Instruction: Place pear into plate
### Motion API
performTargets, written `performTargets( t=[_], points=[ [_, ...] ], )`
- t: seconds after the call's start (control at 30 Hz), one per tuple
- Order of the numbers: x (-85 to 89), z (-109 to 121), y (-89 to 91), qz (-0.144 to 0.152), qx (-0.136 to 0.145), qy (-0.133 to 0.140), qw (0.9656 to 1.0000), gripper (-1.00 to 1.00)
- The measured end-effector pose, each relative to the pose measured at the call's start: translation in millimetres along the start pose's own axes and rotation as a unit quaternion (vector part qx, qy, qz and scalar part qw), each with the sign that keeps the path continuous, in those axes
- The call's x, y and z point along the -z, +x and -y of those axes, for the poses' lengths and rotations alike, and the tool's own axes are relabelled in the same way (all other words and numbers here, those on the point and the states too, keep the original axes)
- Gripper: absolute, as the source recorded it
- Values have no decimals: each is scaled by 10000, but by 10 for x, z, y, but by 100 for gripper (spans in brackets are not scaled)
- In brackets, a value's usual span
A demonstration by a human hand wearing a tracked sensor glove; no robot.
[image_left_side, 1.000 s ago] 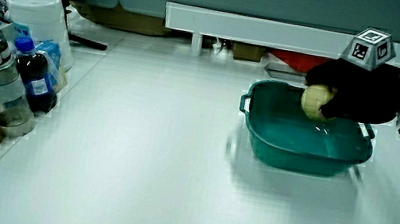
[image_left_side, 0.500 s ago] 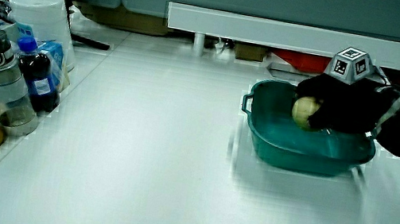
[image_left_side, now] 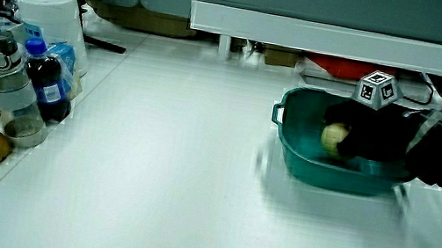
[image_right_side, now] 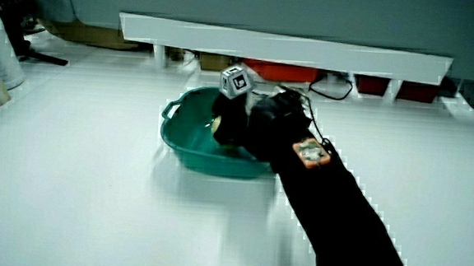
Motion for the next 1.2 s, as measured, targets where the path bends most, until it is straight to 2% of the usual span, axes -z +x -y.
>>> performTargets(
  t=[0.33,0.47,0.5,0.63,0.87,1.2],
  points=[
    [100,-15,28,-35,51,-128,9999,0],
    [124,-17,15,-48,-8,-197,9998,0],
    [136,-21,27,-23,53,-150,9999,0],
    [82,1,22,-31,12,-81,10000,0],
    [77,10,29,-58,17,-76,10000,0],
    [127,15,23,-34,38,-122,9999,-32]
  ],
)
